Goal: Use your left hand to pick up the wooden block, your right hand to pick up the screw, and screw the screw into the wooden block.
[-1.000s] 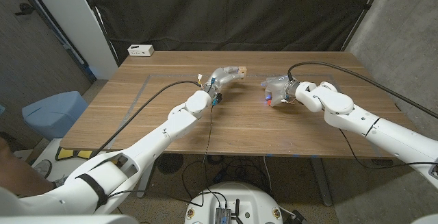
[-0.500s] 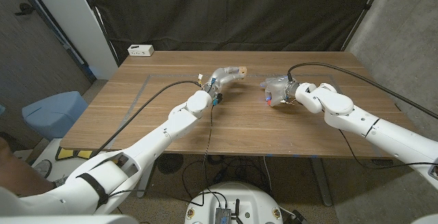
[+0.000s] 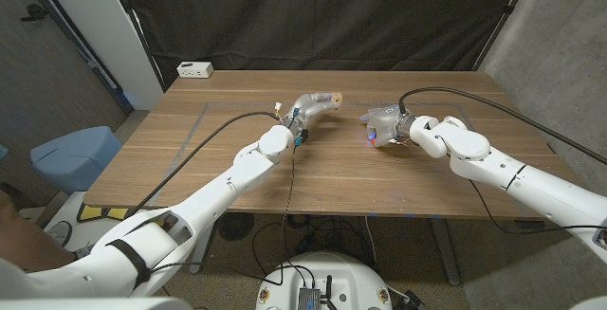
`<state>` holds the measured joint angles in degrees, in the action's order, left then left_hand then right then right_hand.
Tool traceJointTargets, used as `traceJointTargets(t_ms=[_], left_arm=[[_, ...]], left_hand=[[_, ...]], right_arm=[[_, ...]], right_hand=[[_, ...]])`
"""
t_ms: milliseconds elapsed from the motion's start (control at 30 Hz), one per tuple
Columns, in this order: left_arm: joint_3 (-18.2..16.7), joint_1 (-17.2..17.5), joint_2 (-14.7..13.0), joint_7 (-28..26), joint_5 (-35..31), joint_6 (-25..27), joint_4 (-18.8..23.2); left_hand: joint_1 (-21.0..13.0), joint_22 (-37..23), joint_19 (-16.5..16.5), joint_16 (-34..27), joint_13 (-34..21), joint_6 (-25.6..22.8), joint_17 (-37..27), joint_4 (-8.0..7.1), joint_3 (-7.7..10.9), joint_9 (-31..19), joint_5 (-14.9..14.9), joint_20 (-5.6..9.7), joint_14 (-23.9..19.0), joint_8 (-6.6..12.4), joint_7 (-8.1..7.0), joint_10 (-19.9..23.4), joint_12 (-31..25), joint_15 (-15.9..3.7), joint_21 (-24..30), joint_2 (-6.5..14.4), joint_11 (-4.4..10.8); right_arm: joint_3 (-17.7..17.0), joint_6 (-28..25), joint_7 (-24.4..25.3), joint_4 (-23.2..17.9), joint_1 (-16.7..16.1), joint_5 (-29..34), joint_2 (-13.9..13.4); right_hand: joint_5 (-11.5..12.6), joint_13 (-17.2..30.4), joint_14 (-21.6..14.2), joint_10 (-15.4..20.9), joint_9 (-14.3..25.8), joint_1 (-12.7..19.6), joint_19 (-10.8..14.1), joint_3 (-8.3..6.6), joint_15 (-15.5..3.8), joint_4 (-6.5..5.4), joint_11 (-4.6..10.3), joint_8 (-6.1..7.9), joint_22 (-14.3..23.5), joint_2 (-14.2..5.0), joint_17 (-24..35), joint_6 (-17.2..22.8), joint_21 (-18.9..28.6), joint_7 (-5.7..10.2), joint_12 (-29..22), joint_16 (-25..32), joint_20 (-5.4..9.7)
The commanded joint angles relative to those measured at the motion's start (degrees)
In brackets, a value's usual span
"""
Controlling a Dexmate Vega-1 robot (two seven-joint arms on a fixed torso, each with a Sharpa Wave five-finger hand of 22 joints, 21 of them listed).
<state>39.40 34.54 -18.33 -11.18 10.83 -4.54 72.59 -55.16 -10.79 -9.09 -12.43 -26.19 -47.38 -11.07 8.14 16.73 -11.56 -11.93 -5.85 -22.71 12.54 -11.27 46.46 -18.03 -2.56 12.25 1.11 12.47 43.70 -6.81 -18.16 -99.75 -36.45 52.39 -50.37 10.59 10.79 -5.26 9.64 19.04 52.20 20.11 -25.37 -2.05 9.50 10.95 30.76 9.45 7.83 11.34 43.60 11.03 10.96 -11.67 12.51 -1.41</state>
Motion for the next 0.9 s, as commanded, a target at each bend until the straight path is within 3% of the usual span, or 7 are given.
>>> traceJointTargets(t_ms=[33,367,633,900], left_arm=[[0.1,0.07,0.08,-0.15,-0.03,0.07,0.29],[0.38,-0.33,0.59,0.03,-0.11,-0.26,-0.43],[0.53,-0.56,0.87,-0.06,-0.3,-0.57,-0.86],[0.64,-0.55,1.0,-0.04,-0.37,-0.66,-0.94]], left_hand=[[-0.03,-0.22,0.24,-0.31,-0.22,-0.62,-0.06,-0.25,-0.11,-0.23,-0.57,0.3,-0.48,0.3,0.33,0.54,0.18,-3.96,0.08,0.47,0.17],[0.05,-0.23,0.26,-0.29,-0.28,-0.64,-0.06,-0.25,-0.18,-0.23,-0.58,0.26,-0.45,0.28,0.31,0.62,0.26,-4.0,0.08,0.54,0.16],[0.1,-0.23,0.28,-0.29,-0.34,-0.69,-0.03,-0.21,-0.27,-0.24,-0.59,0.3,-0.51,0.26,0.29,0.7,0.34,-3.97,0.09,0.54,0.17],[0.16,-0.23,0.28,-0.28,-0.38,-0.66,-0.02,-0.2,-0.32,-0.24,-0.59,0.3,-0.5,0.23,0.29,0.74,0.4,-3.94,0.11,0.56,0.17]], right_arm=[[-0.06,0.7,1.46,0.81,-0.02,-0.55,-0.04],[-0.49,0.95,2.45,0.85,-0.28,-1.1,-0.51],[-0.92,1.69,3.33,1.07,-0.39,-1.95,-0.9],[-1.27,1.93,4.06,0.99,-0.61,-2.35,-1.2]], right_hand=[[0.11,0.17,-0.66,0.48,0.35,0.86,0.6,-0.52,-3.35,0.07,0.21,0.69,0.29,-0.27,0.23,0.67,0.44,0.25,-0.28,0.27,0.34],[0.11,0.17,-1.41,1.39,1.07,1.1,1.55,-0.73,-3.71,-0.01,0.3,1.98,0.27,-0.28,0.29,1.8,0.54,-0.4,-0.28,0.34,1.15],[0.15,0.16,-2.94,2.61,2.19,1.46,4.91,-1.04,-3.92,-0.08,-0.04,3.57,0.21,-0.31,0.39,2.32,1.18,-1.43,-0.2,0.51,4.77],[0.18,0.15,-3.92,3.39,2.72,1.68,6.14,-1.22,-4.22,-0.09,-0.15,4.51,0.14,-0.36,0.45,2.99,1.19,-2.02,-0.25,0.63,5.73]])
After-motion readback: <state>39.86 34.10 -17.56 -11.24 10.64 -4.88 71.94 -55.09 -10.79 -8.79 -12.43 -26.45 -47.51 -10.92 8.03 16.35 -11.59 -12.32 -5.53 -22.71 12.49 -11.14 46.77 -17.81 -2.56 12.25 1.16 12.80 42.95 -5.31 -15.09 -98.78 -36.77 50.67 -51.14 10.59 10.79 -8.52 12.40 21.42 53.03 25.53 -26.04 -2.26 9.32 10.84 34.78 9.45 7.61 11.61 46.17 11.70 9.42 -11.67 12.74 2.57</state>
